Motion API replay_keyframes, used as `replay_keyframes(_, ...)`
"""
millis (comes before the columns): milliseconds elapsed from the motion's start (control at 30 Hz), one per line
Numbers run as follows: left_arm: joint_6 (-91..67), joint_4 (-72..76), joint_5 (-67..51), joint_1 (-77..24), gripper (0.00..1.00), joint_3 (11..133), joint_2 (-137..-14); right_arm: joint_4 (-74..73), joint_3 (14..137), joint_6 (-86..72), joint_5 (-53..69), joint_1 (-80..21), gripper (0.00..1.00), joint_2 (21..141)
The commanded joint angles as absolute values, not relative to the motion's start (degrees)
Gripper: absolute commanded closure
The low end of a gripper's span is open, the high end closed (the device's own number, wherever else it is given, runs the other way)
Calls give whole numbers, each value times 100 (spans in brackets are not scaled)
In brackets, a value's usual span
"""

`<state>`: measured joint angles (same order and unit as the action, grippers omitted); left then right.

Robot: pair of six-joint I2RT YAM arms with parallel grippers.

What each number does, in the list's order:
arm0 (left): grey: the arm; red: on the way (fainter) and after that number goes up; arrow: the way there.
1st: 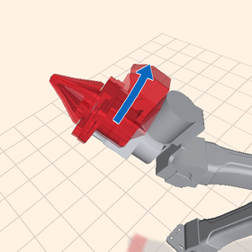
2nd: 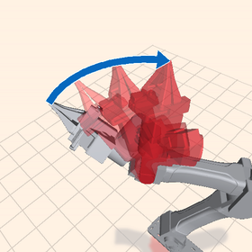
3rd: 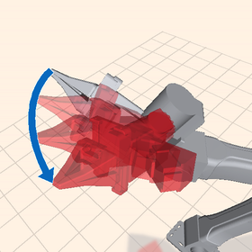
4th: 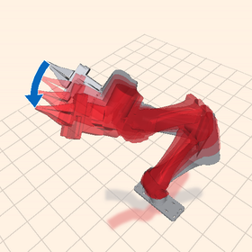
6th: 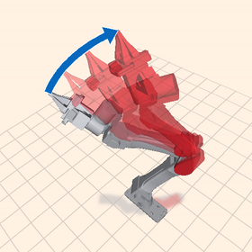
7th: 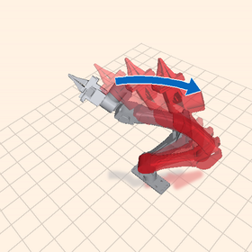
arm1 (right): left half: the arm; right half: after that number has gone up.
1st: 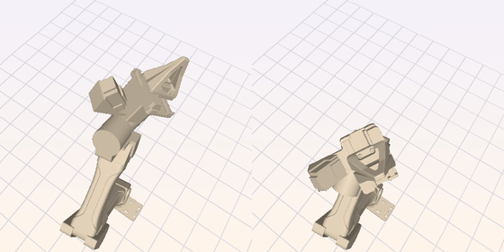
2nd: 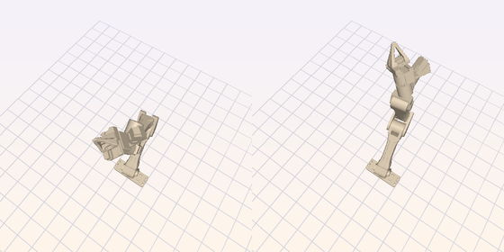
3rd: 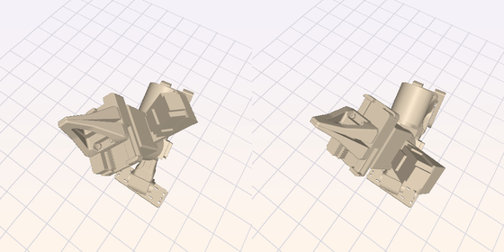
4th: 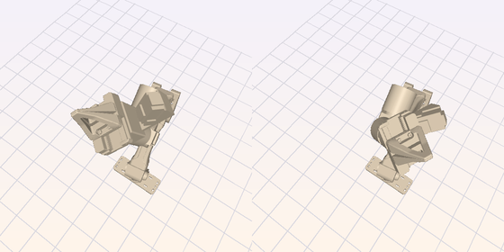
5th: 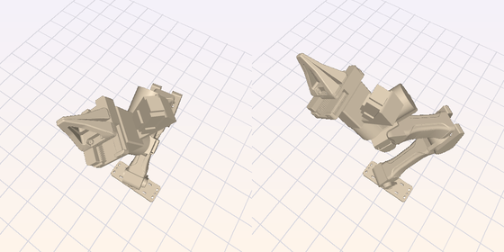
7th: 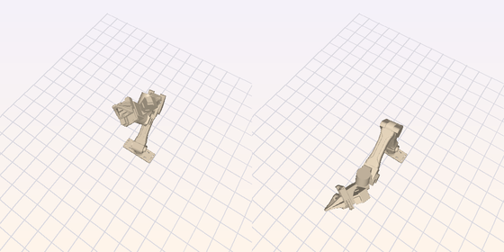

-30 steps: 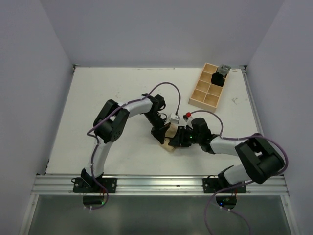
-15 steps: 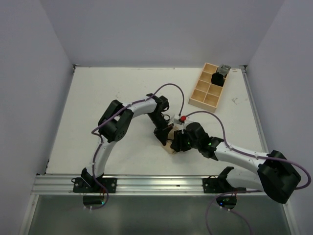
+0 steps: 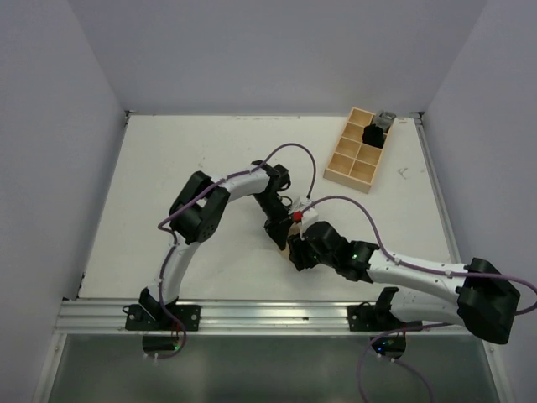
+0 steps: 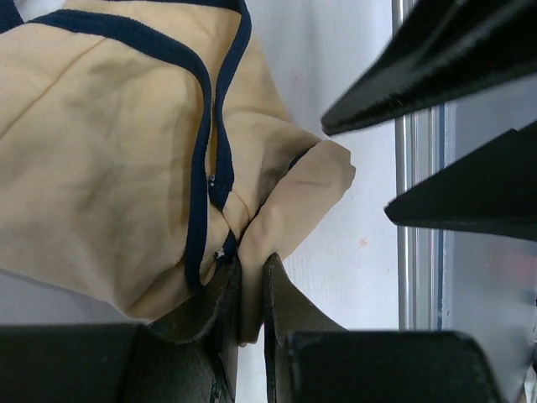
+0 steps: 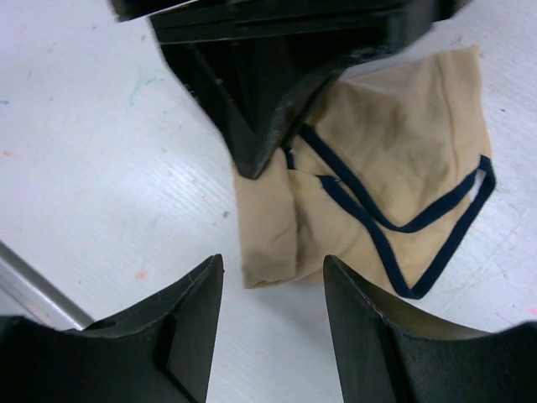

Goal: Roll the underwear

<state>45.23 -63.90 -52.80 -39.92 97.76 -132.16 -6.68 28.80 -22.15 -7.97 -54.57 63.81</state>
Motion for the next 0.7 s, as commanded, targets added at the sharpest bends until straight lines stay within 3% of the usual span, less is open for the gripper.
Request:
replay_keyframes(0, 4606, -6135, -4711, -4087, 100, 9817, -13544, -817, 3260, -1960, -1467, -5809, 45, 6416)
replay_keyframes(667, 4500, -6231, -4711, -4096, 100, 9923, -13676, -1801, 4605, -1327, -3348, -7137, 44, 8208)
